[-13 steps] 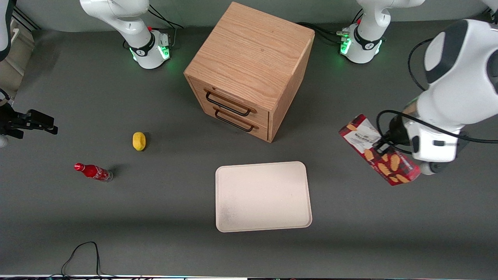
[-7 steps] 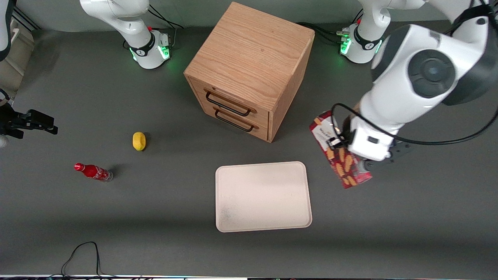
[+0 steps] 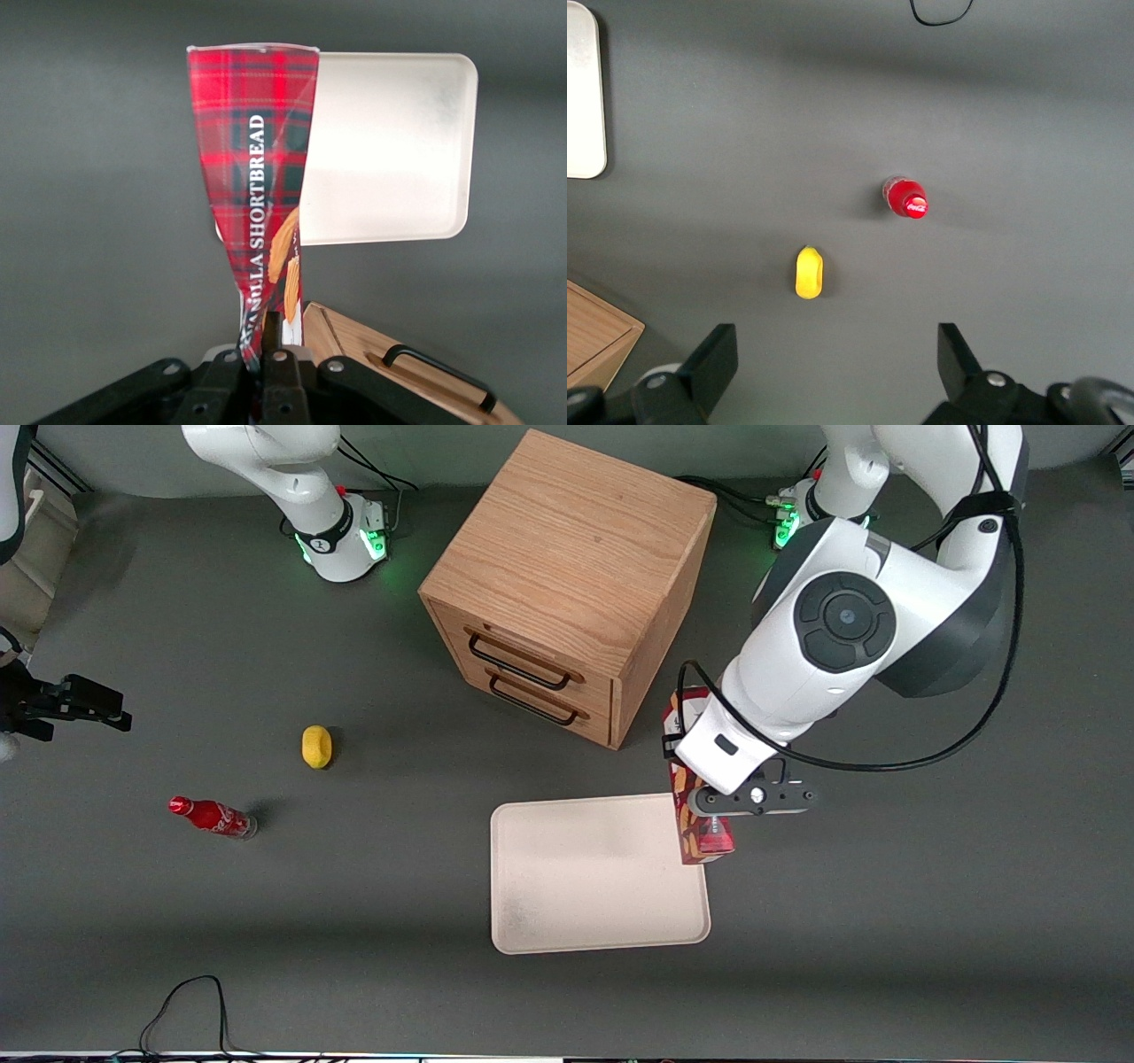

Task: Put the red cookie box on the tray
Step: 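Lower the cookie box onto the tray's rim area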

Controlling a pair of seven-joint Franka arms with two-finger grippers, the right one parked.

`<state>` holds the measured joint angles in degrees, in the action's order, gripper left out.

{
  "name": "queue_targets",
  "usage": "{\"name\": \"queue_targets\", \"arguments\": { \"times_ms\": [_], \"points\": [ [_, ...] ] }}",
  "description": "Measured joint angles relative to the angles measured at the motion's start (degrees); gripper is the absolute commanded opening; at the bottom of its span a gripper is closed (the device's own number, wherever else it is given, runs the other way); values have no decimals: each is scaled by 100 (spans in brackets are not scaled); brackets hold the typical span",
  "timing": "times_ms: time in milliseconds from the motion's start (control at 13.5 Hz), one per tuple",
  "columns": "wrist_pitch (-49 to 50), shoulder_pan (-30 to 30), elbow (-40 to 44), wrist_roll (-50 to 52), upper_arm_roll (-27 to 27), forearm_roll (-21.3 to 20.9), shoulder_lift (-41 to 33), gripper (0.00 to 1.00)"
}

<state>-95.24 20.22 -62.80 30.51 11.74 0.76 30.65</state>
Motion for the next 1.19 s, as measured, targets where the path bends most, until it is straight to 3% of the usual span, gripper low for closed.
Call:
{"name": "queue_targets", "arguments": {
  "times_ms": [297, 668, 1188],
  "points": [
    [-11, -5, 35, -696, -48, -3, 66, 0],
    [-160, -73, -68, -862, -110, -69, 347, 0],
    [-1760, -100, -552, -689, -155, -421, 1255, 0]
  ]
}}
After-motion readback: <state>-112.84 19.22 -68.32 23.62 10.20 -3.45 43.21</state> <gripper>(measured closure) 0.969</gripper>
